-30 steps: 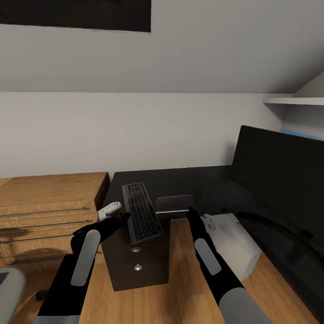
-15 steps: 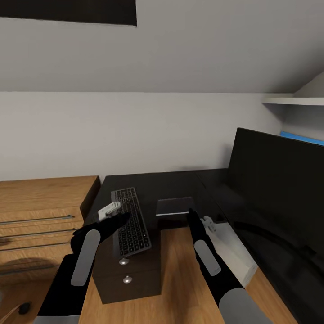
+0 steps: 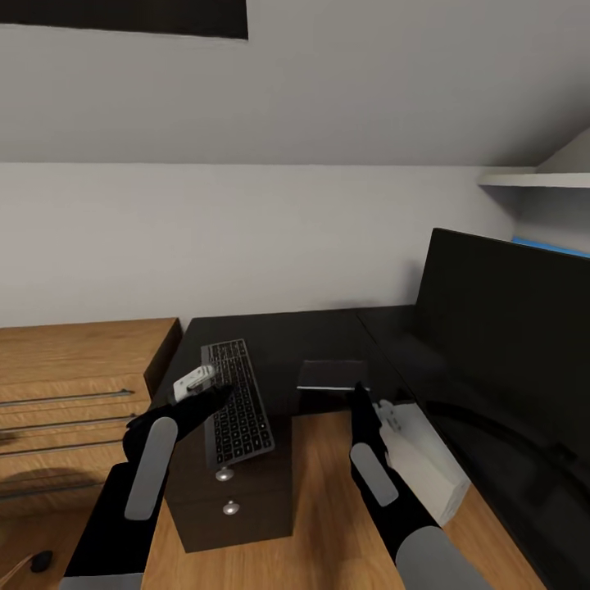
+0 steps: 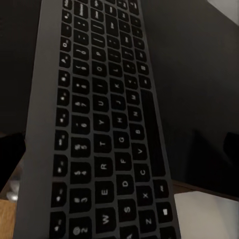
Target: In the bedroom, organize the workspace by keeping the computer under the desk, ensuring the monitor is on the desk, placing the keyboard on the desk next to the monitor, placing the mouse on the desk next to the keyboard, moving the folder from the swivel chair onto the desk next to the mouse, stacking the notebook on top of the folder with the pen on top of the notebook, and positioning the swivel chair next to the desk.
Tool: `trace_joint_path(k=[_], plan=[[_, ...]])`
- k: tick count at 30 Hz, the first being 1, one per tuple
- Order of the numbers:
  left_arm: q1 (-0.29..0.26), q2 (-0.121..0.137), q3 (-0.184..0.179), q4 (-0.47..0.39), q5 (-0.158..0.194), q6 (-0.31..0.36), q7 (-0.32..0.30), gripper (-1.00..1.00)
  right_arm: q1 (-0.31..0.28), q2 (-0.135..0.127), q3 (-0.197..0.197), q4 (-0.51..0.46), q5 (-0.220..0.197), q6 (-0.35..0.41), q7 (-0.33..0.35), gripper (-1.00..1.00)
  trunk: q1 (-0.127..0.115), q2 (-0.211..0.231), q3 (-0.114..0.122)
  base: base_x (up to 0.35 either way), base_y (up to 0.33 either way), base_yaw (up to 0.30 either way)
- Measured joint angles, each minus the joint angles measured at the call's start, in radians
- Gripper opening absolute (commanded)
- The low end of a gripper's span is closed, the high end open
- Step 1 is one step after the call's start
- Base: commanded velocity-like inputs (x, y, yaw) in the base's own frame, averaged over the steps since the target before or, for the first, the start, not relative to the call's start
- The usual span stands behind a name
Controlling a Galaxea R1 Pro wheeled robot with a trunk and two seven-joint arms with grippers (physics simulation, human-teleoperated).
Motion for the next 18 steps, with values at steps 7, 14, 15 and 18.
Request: trace_joint_path(k=[7, 14, 15, 18], plan=[[0.000, 0.000, 0.013, 0.000, 0.000, 0.000, 0.000, 1.00, 0.000, 0.000, 0.003, 0.006, 0.000, -0.018, 0.000, -1.00, 0.027, -0.049, -0.022, 0.000, 0.000, 0.000], [0.000, 0.000, 0.016, 0.000, 0.000, 0.000, -0.001, 1.00, 0.000, 0.000, 0.003, 0.006, -0.001, -0.020, 0.000, -1.00, 0.054, -0.098, -0.044, 0.000, 0.000, 0.000], [0.000, 0.000, 0.016, 0.000, 0.000, 0.001, -0.001, 1.00, 0.000, 0.000, 0.004, 0.006, -0.001, -0.019, -0.001, -1.00, 0.058, -0.105, -0.047, 0.000, 0.000, 0.000], [0.000, 0.000, 0.016, 0.000, 0.000, 0.001, -0.001, 1.00, 0.000, 0.000, 0.004, 0.007, -0.001, -0.017, -0.001, -1.00, 0.069, -0.126, -0.056, 0.000, 0.000, 0.000]])
